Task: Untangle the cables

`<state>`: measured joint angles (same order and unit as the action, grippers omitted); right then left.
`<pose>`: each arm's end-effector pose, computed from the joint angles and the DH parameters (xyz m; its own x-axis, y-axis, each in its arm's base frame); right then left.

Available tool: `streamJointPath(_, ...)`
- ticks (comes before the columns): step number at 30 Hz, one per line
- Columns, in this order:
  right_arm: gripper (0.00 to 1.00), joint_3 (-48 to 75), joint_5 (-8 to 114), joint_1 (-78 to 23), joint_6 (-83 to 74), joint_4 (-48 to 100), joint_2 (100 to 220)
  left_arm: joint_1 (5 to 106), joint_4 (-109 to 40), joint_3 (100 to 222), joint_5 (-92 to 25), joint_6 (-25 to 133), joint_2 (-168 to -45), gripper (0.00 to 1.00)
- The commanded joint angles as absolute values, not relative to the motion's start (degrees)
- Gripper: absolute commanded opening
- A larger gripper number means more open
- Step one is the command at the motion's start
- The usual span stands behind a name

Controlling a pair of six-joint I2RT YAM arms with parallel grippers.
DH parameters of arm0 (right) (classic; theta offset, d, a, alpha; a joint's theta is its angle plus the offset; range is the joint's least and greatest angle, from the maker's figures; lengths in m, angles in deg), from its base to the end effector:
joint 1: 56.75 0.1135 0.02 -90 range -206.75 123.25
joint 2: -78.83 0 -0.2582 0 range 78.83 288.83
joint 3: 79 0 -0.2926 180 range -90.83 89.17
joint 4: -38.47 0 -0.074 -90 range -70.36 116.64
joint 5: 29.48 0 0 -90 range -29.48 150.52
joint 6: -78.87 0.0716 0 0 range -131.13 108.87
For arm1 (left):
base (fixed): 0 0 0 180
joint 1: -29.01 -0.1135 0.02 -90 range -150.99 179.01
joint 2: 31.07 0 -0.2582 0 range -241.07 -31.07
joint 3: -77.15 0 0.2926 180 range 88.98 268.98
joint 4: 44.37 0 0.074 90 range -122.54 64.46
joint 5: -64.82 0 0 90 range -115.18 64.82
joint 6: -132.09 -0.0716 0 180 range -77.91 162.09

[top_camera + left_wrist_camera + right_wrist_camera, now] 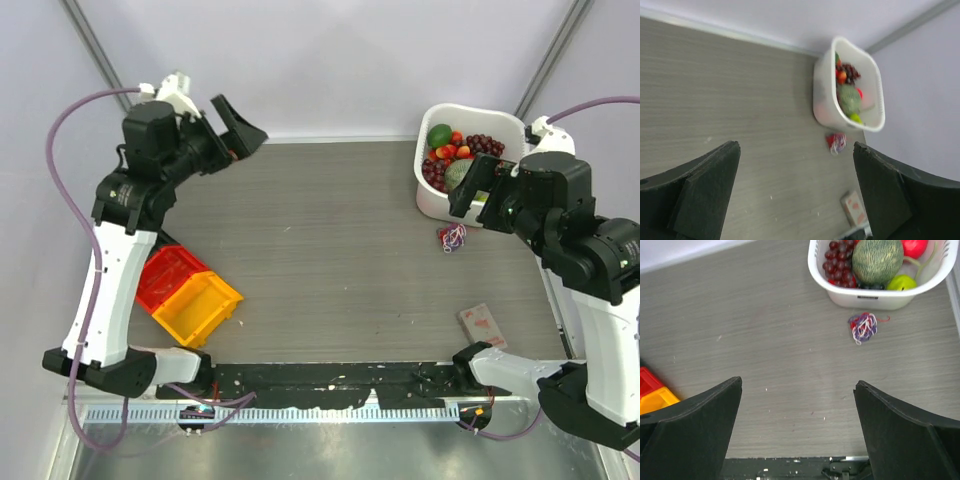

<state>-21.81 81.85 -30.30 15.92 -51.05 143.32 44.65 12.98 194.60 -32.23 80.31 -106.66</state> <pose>0.1753 0.0581 0.5226 -0.4751 0.2368 -0.8475 0.0895 0.9711 0.2212 0.2995 -0.0930 0.5201 -0.4381 -0.5150 -0.7368 0.1406 0.7703 -0.6220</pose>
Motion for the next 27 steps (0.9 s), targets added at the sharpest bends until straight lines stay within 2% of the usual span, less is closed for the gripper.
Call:
streamJointPath(1,0.99,-17.89,78.11,-30.56,18.22,-50.55,145.01,52.9,12.21,189.11,-30.99,79.53,-103.15,1.0)
streamJointPath(4,0.99,-12.46,69.01,-30.56,19.19,-44.14,145.54,59.84,10.53,180.41,-26.09,81.55,-99.37,1.0)
streamJointPath(8,0.99,-0.96,55.1,-30.47,24.1,-27.2,144.84,70.04,9.21,170.91,-19.66,83.48,-94.09,1.0)
streamJointPath(12,0.99,7.58,60.33,-30.47,29.3,-20.58,144.75,75.06,10.0,164.85,-20.69,85.33,-90.75,1.0)
streamJointPath(16,0.99,16.72,65.97,-33.28,30.09,-15.39,144.66,75.68,8.6,157.99,-24.91,89.02,-85.31,1.0)
streamJointPath(22,0.99,30.8,62.02,-51.44,28.79,-6.26,139.48,75.68,5.96,152.79,-28.6,91.22,-77.92,1.0)
streamJointPath(27,0.99,35.29,67.27,-58.51,23.77,-3.86,137.54,75.68,4.73,149.89,-34.93,94.47,-77.03,0.98)
